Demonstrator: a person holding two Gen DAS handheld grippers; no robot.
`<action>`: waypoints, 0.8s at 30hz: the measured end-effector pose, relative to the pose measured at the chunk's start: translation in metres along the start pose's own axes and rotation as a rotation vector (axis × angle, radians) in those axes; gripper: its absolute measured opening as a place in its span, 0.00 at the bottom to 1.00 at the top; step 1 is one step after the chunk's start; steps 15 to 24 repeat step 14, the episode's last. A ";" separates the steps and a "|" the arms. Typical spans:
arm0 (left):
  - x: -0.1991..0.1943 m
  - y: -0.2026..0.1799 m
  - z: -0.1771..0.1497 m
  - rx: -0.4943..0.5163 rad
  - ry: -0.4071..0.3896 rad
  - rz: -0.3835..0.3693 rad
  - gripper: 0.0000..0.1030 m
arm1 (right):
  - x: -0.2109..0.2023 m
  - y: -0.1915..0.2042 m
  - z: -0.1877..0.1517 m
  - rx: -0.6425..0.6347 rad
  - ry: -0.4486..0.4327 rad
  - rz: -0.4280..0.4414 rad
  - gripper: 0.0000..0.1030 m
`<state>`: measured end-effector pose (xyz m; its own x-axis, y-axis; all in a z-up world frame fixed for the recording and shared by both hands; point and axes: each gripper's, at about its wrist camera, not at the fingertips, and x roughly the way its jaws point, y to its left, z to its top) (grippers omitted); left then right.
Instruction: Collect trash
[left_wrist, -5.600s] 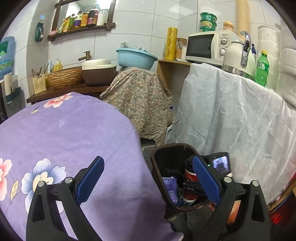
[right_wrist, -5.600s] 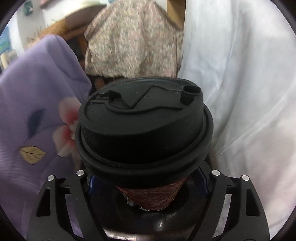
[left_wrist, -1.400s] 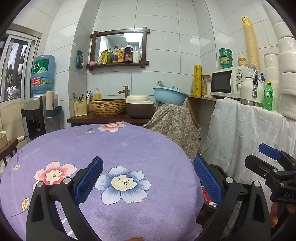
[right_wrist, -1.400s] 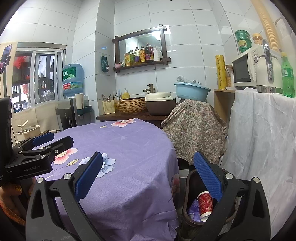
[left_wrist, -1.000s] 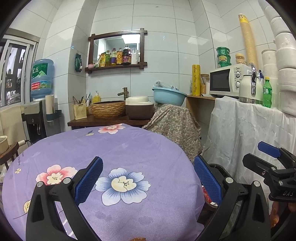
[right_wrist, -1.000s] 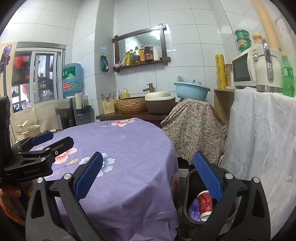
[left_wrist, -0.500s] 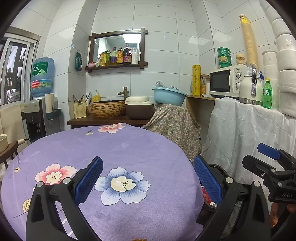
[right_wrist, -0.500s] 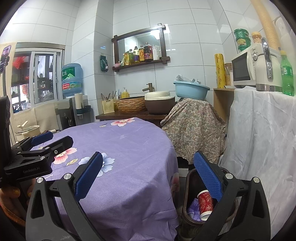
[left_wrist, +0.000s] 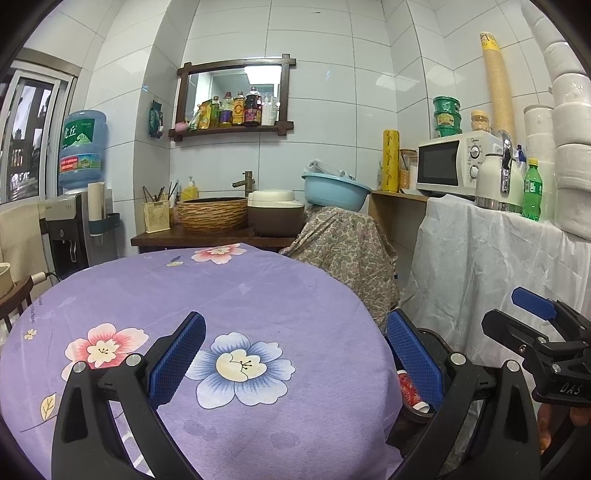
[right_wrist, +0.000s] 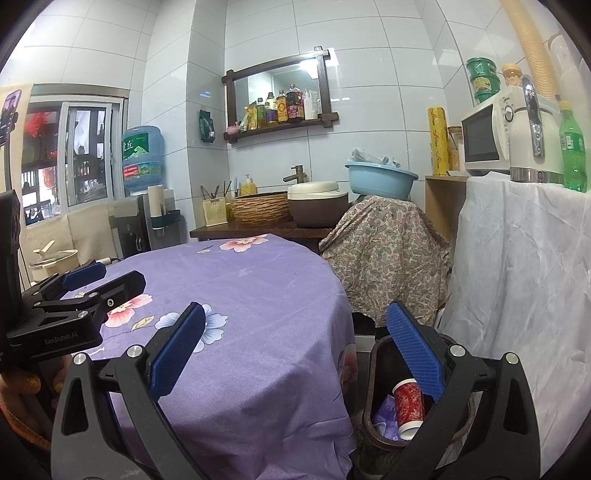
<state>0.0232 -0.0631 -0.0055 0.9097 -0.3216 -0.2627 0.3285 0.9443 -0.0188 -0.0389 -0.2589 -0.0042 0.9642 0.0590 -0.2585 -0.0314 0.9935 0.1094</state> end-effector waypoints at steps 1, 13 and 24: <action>0.000 -0.001 0.000 -0.002 0.001 0.000 0.95 | 0.000 0.000 0.000 0.001 -0.001 -0.001 0.94; 0.003 -0.007 0.000 -0.001 0.009 0.001 0.95 | -0.001 0.001 0.000 0.008 0.001 -0.004 0.94; 0.003 -0.007 0.000 -0.001 0.010 0.001 0.95 | -0.001 0.001 0.000 0.008 0.001 -0.005 0.94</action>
